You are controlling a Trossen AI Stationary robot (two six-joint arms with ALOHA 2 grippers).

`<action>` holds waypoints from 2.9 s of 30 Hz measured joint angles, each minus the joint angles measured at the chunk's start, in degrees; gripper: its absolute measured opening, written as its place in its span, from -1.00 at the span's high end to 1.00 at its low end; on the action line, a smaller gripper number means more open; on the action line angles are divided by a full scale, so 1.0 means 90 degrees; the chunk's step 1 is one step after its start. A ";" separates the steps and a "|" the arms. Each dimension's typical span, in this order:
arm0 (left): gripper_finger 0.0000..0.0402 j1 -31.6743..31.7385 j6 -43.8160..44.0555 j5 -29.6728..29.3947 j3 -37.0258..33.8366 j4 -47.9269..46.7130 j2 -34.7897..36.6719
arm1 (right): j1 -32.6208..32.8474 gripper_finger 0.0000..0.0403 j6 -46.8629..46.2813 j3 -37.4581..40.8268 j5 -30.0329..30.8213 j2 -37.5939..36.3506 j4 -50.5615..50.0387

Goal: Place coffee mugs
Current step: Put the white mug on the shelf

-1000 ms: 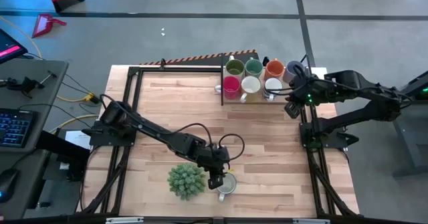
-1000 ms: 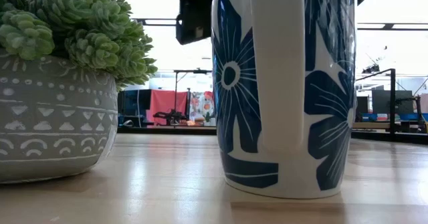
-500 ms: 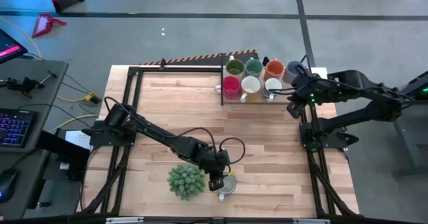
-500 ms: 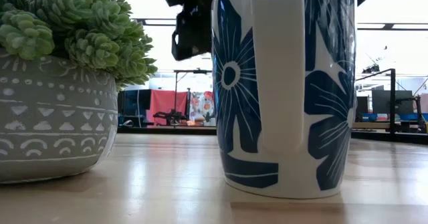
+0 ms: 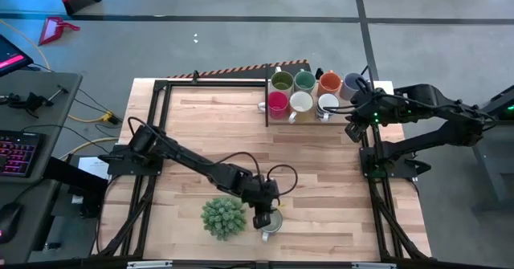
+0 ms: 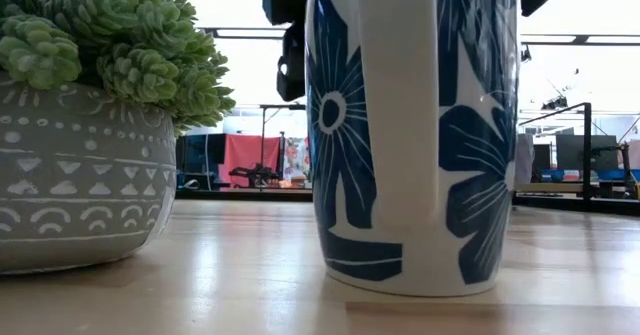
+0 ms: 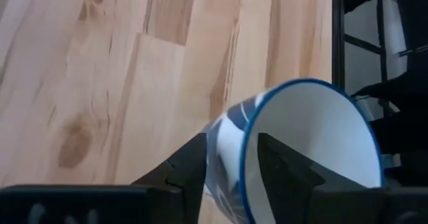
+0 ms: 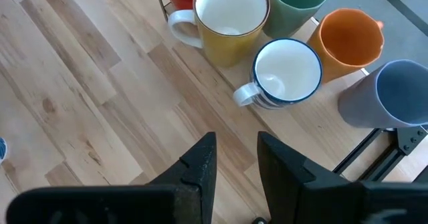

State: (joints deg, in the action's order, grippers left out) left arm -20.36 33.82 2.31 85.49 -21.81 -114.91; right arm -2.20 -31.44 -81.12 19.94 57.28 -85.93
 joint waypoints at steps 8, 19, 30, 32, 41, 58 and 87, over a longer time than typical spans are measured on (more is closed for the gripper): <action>0.78 0.0096 -0.0563 0.0174 0.0007 0.0078 -0.0071 | 0.0000 0.58 0.0030 0.0000 0.0002 0.0000 -0.0002; 0.96 0.0500 -0.1342 -0.0025 0.0629 -0.0648 -0.0124 | 0.0000 0.58 0.0072 0.0000 0.0005 0.0000 -0.0102; 0.96 0.1370 -0.2792 -0.0044 0.2790 -0.2911 -0.0090 | 0.0000 0.58 0.0028 0.0000 0.0258 -0.0003 -0.0342; 0.96 0.1503 -0.2907 -0.0062 0.2905 -0.3008 -0.0090 | 0.0000 0.58 -0.0043 0.0000 0.0522 -0.0024 -0.0340; 0.96 0.1776 -0.3060 0.0073 0.2948 -0.2771 -0.0584 | -0.0002 0.58 -0.0615 0.0000 0.1443 -0.0415 -0.0330; 0.96 0.2007 -0.3550 0.0194 0.4836 -0.2774 -0.2363 | -0.0002 0.58 -0.1008 0.0000 0.1280 -0.0569 -0.0274; 0.96 0.1993 -0.3456 -0.0007 0.4901 -0.3079 -0.2477 | -0.0002 0.58 -0.0359 -0.0097 0.1078 -0.0630 0.0430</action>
State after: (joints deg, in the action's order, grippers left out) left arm -2.42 2.71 2.24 129.60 -49.52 -137.21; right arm -2.22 -34.68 -82.00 29.65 51.61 -82.06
